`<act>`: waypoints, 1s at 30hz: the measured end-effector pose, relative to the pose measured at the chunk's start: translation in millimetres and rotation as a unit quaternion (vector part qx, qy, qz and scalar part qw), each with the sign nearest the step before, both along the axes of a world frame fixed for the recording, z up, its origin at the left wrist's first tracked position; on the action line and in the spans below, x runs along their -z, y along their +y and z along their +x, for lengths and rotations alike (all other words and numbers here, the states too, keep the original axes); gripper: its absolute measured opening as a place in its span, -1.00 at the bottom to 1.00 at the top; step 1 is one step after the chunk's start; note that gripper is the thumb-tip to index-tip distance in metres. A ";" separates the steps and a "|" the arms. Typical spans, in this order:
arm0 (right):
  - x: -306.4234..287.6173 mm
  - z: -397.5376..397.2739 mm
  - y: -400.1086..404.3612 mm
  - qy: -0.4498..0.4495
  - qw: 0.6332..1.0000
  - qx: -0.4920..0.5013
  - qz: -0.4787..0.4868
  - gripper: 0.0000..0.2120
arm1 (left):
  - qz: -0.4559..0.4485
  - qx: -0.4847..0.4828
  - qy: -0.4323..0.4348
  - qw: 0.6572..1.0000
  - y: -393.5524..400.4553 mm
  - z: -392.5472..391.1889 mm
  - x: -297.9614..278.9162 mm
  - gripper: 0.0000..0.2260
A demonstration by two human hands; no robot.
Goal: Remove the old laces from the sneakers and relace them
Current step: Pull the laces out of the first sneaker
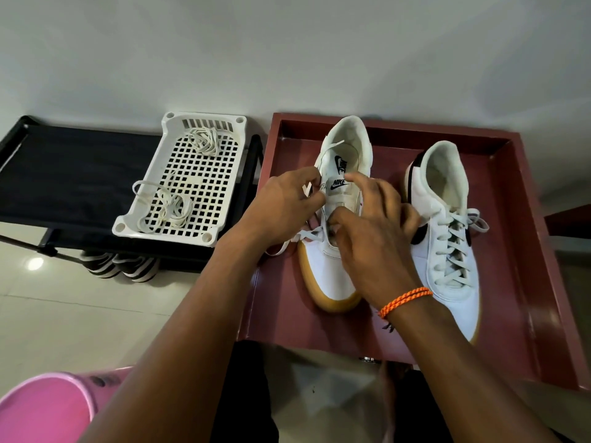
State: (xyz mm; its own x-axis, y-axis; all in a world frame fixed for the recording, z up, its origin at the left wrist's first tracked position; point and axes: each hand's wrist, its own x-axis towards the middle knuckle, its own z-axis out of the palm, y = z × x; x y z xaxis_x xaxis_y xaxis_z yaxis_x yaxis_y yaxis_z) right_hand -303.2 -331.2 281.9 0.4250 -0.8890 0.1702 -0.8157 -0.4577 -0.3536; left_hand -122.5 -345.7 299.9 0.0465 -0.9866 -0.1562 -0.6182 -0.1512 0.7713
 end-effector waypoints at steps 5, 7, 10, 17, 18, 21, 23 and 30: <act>-18.1 -3.7 -11.0 -0.142 0.982 0.120 -0.023 -0.84 | 0.004 -0.002 0.009 1.000 -0.3 -0.3 1.9 -0.91; -20.8 -5.7 -12.4 -0.173 0.975 0.134 -0.036 -0.86 | 0.004 -0.003 0.010 1.000 -0.5 0.1 2.9 -0.91; -18.1 -5.1 -8.9 -0.154 0.986 0.071 -0.010 -0.79 | 0.007 -0.001 0.007 1.000 -0.8 1.3 4.0 -0.91; -3.7 0.0 0.1 -0.035 0.999 -0.001 0.011 -0.85 | 0.000 0.003 0.000 1.000 -0.3 1.2 2.8 -0.93; -6.1 -0.5 -1.7 -0.056 0.998 0.007 0.005 -0.86 | 0.000 0.003 0.002 1.000 -0.1 1.1 2.4 -0.93; -18.4 -2.7 -8.8 -0.145 0.986 0.080 -0.006 -0.88 | 0.009 -0.002 0.008 1.000 -0.2 0.3 1.3 -0.90; -24.9 -4.9 -11.2 -0.171 0.978 0.113 -0.031 -0.89 | 0.012 -0.002 0.007 1.000 -0.6 -0.3 0.9 -0.86; -10.8 1.1 0.1 -0.015 1.000 0.000 0.011 -0.81 | 0.007 -0.003 0.003 1.000 -0.7 0.4 1.7 -0.89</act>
State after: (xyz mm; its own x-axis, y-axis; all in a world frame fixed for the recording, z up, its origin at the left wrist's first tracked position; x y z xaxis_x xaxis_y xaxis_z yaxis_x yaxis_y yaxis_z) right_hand -302.2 -331.1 292.7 0.4199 -0.8928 0.1629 -0.8048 -0.4493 -0.3879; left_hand -122.1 -346.4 298.2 0.0512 -0.9842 -0.1695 -0.6134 -0.1649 0.7724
